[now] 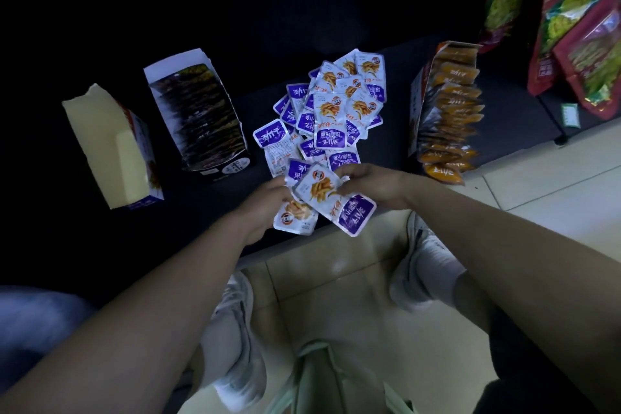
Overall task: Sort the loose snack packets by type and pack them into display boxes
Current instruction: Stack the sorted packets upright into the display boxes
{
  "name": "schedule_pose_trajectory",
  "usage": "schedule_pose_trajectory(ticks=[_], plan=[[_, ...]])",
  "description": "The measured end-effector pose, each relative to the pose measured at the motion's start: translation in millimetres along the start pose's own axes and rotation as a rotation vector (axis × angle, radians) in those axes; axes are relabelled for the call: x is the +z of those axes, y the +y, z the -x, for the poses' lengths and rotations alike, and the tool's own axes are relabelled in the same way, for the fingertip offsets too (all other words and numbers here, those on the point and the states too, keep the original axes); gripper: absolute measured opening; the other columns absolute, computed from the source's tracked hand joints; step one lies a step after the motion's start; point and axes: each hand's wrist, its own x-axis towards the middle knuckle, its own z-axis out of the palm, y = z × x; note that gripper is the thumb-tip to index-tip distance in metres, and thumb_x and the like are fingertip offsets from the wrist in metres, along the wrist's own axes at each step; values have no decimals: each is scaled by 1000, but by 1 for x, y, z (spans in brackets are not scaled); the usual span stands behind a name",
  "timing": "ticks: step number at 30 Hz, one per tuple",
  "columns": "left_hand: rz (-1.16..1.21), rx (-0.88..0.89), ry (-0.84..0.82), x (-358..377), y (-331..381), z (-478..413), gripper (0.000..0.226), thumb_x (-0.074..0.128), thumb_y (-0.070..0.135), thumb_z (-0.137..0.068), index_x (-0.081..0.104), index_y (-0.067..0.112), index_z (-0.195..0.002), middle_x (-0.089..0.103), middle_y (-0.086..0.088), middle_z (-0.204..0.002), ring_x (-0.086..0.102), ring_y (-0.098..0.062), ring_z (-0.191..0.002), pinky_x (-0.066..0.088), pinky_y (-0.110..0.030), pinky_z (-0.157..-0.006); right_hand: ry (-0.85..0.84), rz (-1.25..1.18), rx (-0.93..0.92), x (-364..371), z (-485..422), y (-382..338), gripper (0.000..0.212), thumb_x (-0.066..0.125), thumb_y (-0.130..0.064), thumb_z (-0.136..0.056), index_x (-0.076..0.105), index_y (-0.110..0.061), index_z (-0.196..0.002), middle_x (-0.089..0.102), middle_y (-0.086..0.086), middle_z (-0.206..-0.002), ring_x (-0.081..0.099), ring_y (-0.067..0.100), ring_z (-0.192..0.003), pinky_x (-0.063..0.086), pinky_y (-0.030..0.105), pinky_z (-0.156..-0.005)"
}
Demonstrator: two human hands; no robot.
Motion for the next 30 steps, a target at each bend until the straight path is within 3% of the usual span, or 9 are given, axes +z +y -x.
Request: schedule_pose_trajectory(ticks=[4, 8, 12, 16, 19, 24, 27, 28, 30], plan=[[12, -29, -42, -3, 1, 4, 29, 50, 37, -96, 65, 17, -112, 72, -10, -106, 69, -29, -94, 54, -41, -85, -31, 325, -55, 1, 3, -2, 28, 64, -14, -92, 59, -19, -118, 61, 4, -121, 62, 22, -110, 52, 37, -94], [-130, 93, -57, -5, -7, 5, 17, 66, 12, -89, 63, 16, -105, 71, -7, -102, 70, -11, -75, 57, -26, -71, 61, 374, -136, 10, -1, -9, 28, 76, -20, -82, 57, -16, -103, 60, -4, -100, 60, 16, -98, 51, 26, -80], [-65, 112, 41, -7, -8, 1, 18, 60, 3, -91, 61, 15, -105, 68, -1, -94, 65, -9, -77, 54, -25, -71, 83, 194, 7, 5, -3, -4, 52, 83, -24, -75, 55, -15, -118, 65, 3, -113, 66, 20, -101, 56, 34, -82], [-113, 0, -27, -15, -9, -1, 29, 57, -3, -90, 60, 9, -116, 68, -10, -109, 66, -24, -95, 53, -37, -87, 89, 129, 12, 7, -8, 12, 19, 69, -3, -86, 59, -11, -100, 64, 22, -112, 62, 24, -90, 54, 34, -83], [-138, -46, -108, -12, -12, 0, 21, 60, 4, -89, 64, 11, -108, 71, -13, -105, 68, -28, -96, 52, -40, -90, 116, 134, -57, 13, -11, 9, 18, 64, 0, -88, 59, -17, -93, 58, 16, -97, 50, 21, -77, 43, 27, -64], [-140, 25, -35, -1, -15, 0, 15, 66, 17, -90, 65, 11, -104, 72, -8, -97, 68, -19, -82, 54, -28, -74, 70, 108, -123, 31, -19, 2, 22, 62, 0, -89, 55, -13, -106, 57, 9, -83, 50, 16, -64, 42, 24, -57], [-123, 39, 155, -6, -17, -6, 10, 62, 15, -93, 63, 13, -102, 68, -9, -100, 64, -21, -85, 50, -30, -77, 382, 245, -184, 28, -38, 6, 32, 59, -10, -92, 53, -14, -123, 59, 10, -109, 61, 26, -95, 48, 34, -80], [-118, 28, 211, -10, -18, -9, 12, 61, 16, -93, 63, 12, -104, 67, -10, -102, 63, -24, -89, 48, -32, -81, 475, 382, -205, 25, -43, 8, 38, 58, -14, -93, 51, -17, -130, 53, 11, -127, 54, 29, -114, 45, 36, -91], [-108, 4, 287, -19, -23, -13, 16, 62, 18, -93, 63, 11, -108, 67, -12, -105, 63, -27, -95, 49, -36, -85, 472, 612, -220, 25, -49, 12, 54, 56, -20, -94, 38, -23, -145, 24, 7, -155, 25, 30, -140, 32, 40, -109]])
